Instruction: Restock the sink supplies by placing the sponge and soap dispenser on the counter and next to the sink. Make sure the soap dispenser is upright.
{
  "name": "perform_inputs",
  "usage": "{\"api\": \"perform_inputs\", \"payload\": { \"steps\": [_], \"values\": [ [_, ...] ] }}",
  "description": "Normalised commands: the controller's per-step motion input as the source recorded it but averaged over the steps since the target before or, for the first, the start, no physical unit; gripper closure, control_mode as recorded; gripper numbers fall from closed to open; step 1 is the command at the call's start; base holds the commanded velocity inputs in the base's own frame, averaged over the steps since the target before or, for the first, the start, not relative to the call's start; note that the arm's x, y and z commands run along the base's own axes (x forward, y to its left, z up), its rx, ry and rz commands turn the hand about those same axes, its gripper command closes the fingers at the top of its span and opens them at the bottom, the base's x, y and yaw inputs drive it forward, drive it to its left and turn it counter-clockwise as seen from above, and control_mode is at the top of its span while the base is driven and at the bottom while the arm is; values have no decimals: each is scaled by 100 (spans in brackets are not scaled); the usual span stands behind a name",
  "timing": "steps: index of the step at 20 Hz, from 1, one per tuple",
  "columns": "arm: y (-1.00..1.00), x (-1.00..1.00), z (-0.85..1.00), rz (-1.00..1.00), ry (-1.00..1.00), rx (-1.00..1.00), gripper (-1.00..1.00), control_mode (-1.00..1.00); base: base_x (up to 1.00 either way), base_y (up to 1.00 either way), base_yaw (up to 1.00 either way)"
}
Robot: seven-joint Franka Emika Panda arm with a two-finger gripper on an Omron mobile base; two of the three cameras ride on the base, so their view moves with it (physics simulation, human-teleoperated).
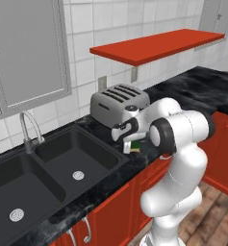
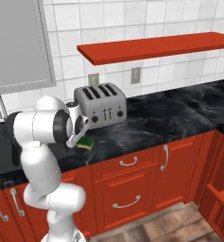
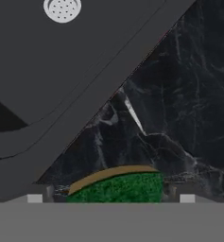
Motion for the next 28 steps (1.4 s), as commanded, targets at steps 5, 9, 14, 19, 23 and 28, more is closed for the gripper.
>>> {"api": "perform_inputs", "payload": {
  "steps": [5,9,14,19,23,28],
  "values": [
    [0,-19,51,0,-10,0,-100,-100,0,0,0],
    [0,-62,67,0,-15,0,-100,-100,0,0,0],
    [0,-99,66,0,-14,3,-100,-100,0,0,0],
    [0,-98,69,0,-12,1,-100,-100,0,0,0],
    [0,-60,100,0,-8,0,-100,-100,0,0,0],
    [0,-61,97,0,-7,2,-100,-100,0,0,0]
  ]
}}
